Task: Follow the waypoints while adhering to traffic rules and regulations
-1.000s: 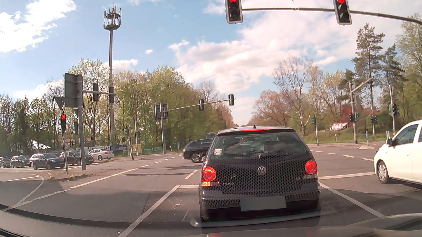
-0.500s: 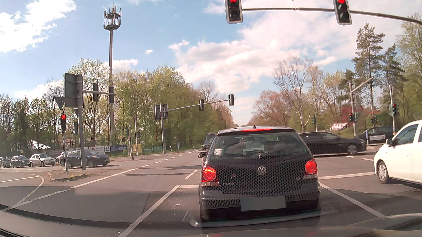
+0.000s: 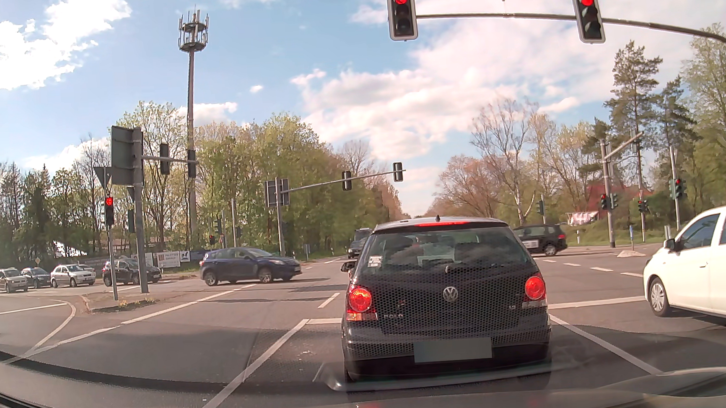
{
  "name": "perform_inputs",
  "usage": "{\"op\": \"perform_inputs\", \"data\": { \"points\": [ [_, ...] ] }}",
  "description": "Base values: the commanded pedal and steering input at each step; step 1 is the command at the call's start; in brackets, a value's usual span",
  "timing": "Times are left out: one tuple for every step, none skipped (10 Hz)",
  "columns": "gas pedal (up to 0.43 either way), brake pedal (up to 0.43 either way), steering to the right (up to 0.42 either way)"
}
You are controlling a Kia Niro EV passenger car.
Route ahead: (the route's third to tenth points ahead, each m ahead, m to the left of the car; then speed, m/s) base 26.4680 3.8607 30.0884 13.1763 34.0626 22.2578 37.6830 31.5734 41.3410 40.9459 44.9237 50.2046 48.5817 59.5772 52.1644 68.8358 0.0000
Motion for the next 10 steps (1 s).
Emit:
{"op": "perform_inputs", "data": {
  "points": [
    [0.0, 0.25, -0.001],
    [0.0, 0.25, -0.001],
    [0.0, 0.25, -0.001],
    [0.0, 0.25, -0.001],
    [0.0, 0.25, -0.001],
    [0.0, 0.25, -0.001],
    [0.0, 0.25, -0.001],
    [0.0, 0.25, -0.001],
    [0.0, 0.25, -0.001],
    [0.0, 0.25, -0.001]
  ]
}}
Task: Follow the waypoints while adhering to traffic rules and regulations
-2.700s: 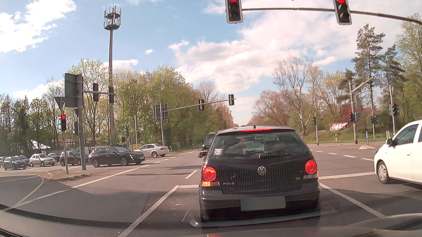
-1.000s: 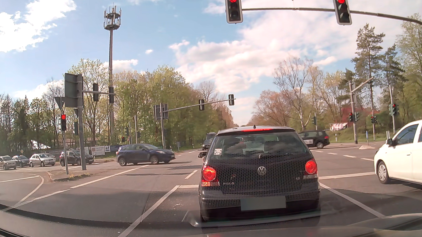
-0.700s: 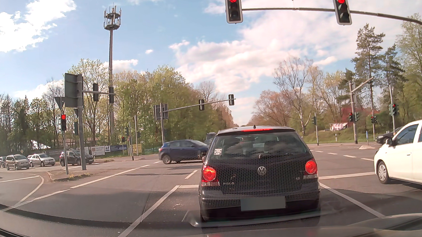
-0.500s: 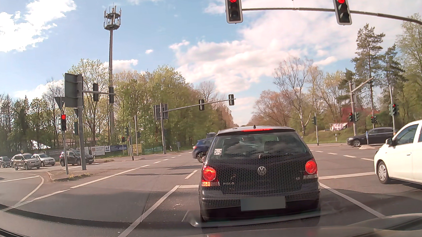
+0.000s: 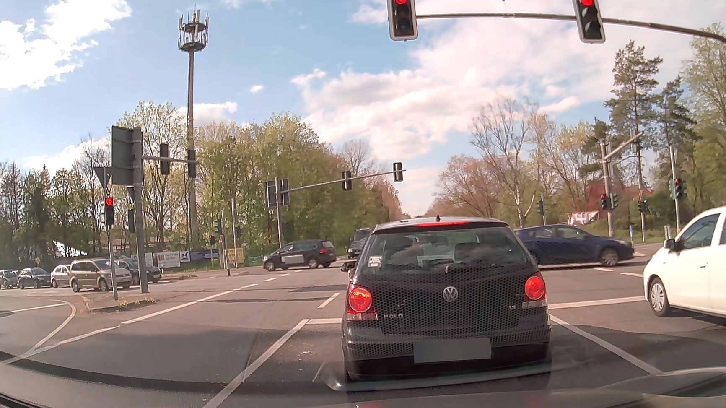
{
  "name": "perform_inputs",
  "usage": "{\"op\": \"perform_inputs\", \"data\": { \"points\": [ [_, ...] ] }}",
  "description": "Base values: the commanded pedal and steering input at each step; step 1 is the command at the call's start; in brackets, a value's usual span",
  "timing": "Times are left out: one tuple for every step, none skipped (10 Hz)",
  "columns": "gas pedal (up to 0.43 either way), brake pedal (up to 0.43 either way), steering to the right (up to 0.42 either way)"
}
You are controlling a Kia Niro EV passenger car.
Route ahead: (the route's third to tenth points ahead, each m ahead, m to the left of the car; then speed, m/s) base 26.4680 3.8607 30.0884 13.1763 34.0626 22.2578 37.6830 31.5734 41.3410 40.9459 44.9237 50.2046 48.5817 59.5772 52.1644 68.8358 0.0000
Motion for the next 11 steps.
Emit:
{"op": "perform_inputs", "data": {
  "points": [
    [0.0, 0.25, -0.001],
    [0.0, 0.244, -0.001],
    [0.0, 0.25, -0.001],
    [0.0, 0.25, -0.001],
    [0.0, 0.25, -0.001],
    [0.0, 0.25, -0.001],
    [0.0, 0.25, -0.001],
    [0.0, 0.25, -0.001],
    [0.0, 0.25, -0.001],
    [0.0, 0.25, -0.001],
    [0.0, 0.25, -0.001]
  ]
}}
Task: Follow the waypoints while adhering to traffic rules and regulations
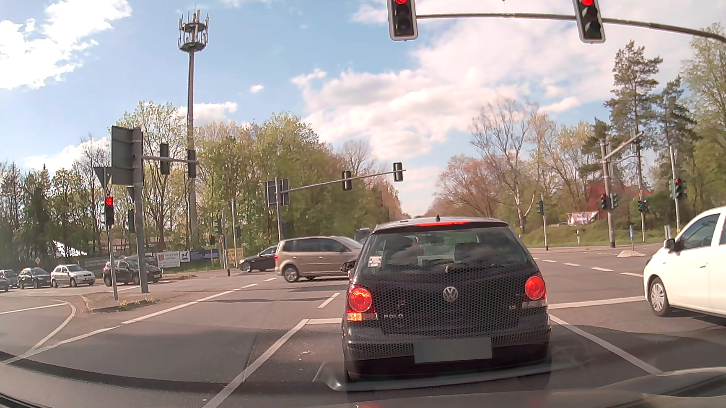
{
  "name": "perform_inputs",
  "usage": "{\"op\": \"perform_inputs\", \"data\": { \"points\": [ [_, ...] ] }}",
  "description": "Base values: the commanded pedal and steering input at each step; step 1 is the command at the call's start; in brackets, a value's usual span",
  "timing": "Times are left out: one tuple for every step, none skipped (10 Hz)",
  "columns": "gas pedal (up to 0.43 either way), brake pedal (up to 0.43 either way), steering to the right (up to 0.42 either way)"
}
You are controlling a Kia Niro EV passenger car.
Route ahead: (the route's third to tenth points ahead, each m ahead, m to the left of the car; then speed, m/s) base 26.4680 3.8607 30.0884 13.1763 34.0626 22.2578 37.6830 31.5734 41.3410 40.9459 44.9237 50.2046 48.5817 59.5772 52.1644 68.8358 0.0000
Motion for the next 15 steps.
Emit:
{"op": "perform_inputs", "data": {
  "points": [
    [0.0, 0.25, -0.001],
    [0.0, 0.25, -0.001],
    [0.0, 0.25, -0.001],
    [0.0, 0.25, -0.001],
    [0.0, 0.25, -0.001],
    [0.0, 0.25, -0.001],
    [0.0, 0.25, -0.001],
    [0.0, 0.25, -0.001],
    [0.0, 0.25, -0.001],
    [0.0, 0.25, -0.001],
    [0.0, 0.25, -0.001],
    [0.0, 0.25, -0.001],
    [0.0, 0.25, -0.001],
    [0.0, 0.25, -0.001],
    [0.0, 0.25, -0.001]
  ]
}}
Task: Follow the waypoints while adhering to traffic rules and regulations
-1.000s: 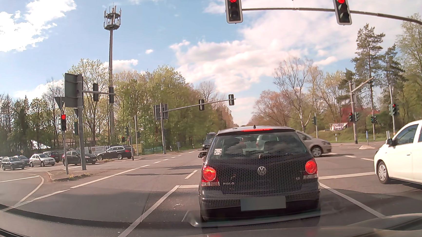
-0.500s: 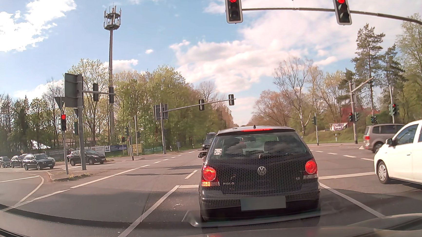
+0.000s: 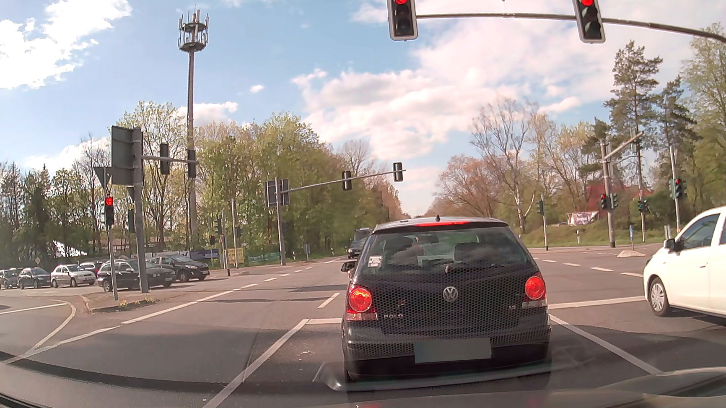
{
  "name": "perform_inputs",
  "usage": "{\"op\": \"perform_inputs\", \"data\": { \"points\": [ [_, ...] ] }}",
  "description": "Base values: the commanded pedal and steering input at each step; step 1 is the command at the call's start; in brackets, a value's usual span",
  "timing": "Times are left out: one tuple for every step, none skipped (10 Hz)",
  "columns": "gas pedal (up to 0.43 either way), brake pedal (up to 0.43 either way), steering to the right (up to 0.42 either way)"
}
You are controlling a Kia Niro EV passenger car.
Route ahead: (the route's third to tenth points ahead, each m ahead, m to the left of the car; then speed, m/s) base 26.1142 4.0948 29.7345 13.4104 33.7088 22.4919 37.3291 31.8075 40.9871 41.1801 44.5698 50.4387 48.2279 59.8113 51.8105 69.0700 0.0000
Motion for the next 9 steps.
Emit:
{"op": "perform_inputs", "data": {
  "points": [
    [0.0, 0.25, -0.001],
    [0.0, 0.25, -0.001],
    [0.0, 0.244, -0.001],
    [0.0, 0.25, -0.001],
    [0.0, 0.25, -0.001],
    [0.0, 0.25, -0.001],
    [0.0, 0.25, -0.001],
    [0.0, 0.25, -0.001],
    [0.0, 0.25, -0.001]
  ]
}}
